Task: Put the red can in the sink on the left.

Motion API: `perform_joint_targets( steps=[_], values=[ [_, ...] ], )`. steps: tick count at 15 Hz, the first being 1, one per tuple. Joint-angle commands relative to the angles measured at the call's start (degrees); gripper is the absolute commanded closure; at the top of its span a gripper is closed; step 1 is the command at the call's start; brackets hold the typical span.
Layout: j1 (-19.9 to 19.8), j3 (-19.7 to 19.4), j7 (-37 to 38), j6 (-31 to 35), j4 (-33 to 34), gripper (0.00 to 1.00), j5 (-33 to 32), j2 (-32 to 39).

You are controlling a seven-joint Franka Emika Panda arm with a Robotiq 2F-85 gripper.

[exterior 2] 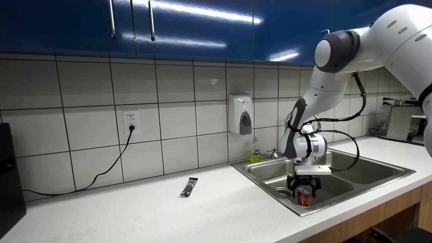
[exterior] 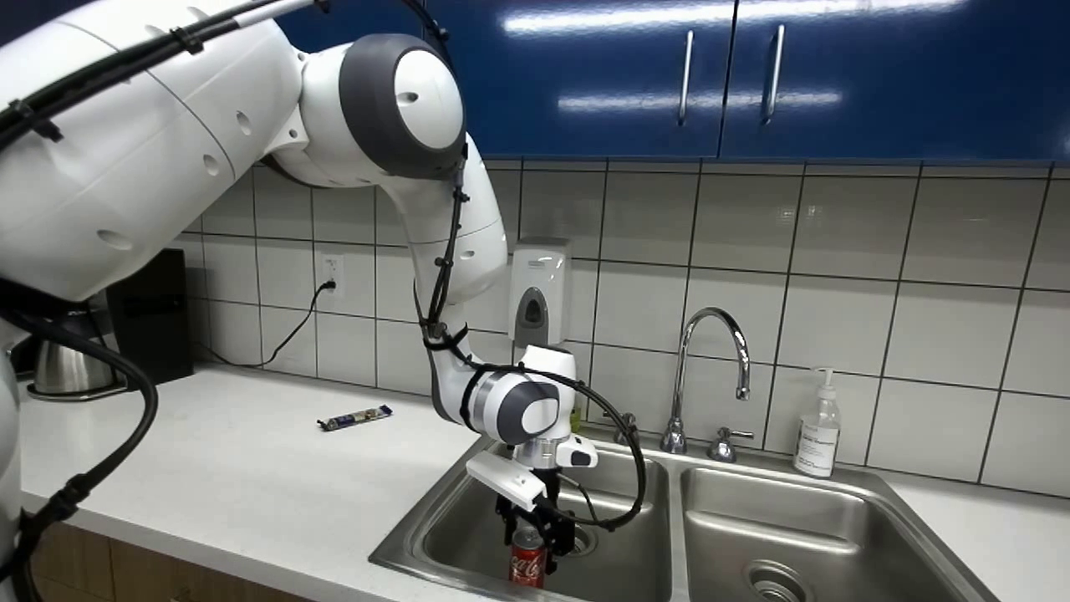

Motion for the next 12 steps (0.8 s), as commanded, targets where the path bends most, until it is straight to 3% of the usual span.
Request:
perform_joint_targets(
  steps=[1, 12],
  values=[
    [-0.4, -0.1, -1.0, -1.4, -2.5, 0.00, 0.2, -4.8],
    [0.0, -1.1, -1.4, -0.9, -8.3, 0.00, 0.2, -15.5]
  ],
)
